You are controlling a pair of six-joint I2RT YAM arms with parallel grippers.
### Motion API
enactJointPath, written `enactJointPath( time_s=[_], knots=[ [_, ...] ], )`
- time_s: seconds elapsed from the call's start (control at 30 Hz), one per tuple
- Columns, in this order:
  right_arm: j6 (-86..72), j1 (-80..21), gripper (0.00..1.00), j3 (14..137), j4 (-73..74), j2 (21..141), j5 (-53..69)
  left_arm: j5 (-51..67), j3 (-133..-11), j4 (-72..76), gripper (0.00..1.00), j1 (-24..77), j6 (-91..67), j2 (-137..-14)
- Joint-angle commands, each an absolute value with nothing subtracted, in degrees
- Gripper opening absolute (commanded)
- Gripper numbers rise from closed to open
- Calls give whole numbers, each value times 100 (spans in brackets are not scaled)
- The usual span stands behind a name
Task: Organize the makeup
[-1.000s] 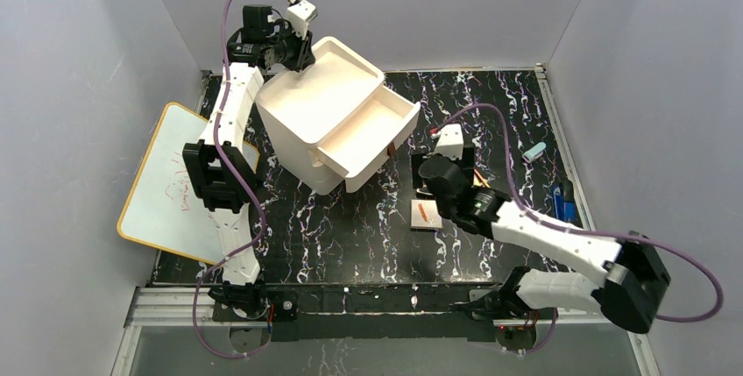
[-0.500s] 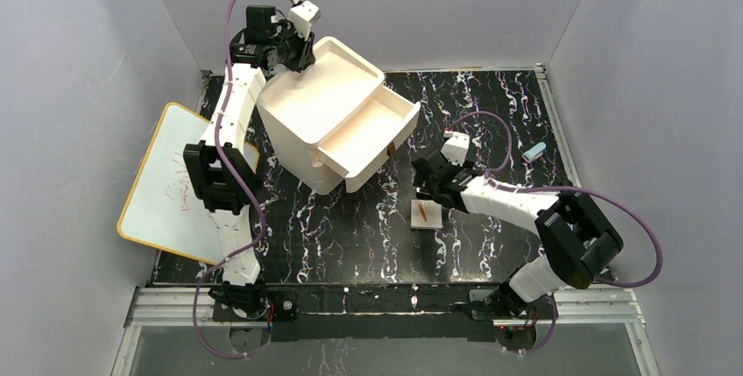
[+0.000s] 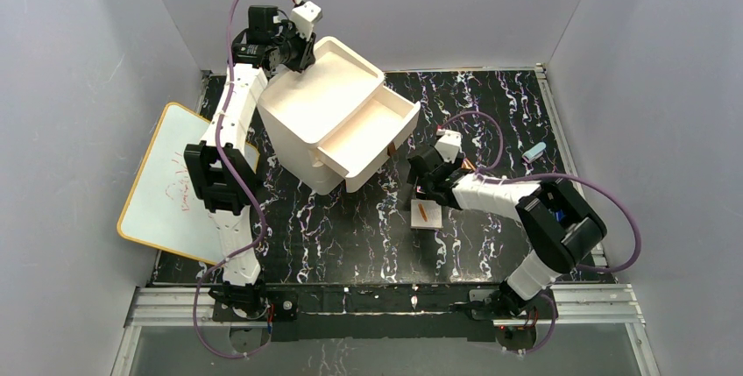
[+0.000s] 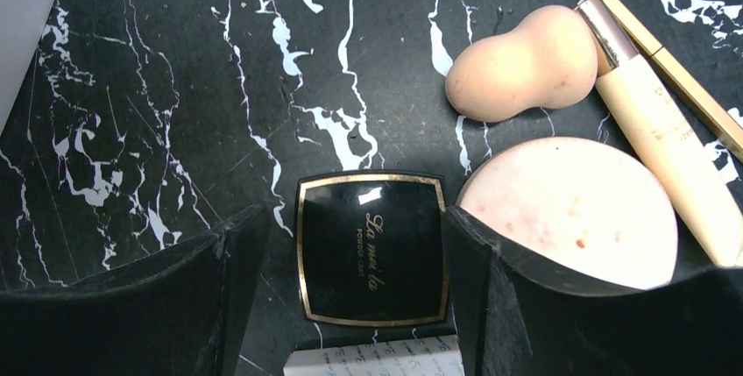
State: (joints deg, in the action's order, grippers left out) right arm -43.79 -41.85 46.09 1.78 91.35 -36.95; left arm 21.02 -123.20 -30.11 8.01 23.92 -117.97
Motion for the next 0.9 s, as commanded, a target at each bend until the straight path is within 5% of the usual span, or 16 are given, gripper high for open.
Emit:
enactJointPath(
  time_s=[0.0, 0.6, 0.7, 0.87],
  knots=[
    [-4455, -4158, 80, 4715, 49, 9379, -3596, 1299, -12057, -3560, 0, 817, 2952, -12001],
    [-4430, -4155, 86, 4580, 384, 9676, -3573, 1248, -12073, -3600, 0, 861, 2995, -12010],
    [-4427, -4160, 78, 4523, 426, 9631, -3547, 1226, -12068, -3601, 0, 870, 2997, -12021],
    [-4474, -4162, 51, 4438, 591, 9480, -3576, 1204, -12074, -3599, 0, 887, 2997, -12022]
  ],
)
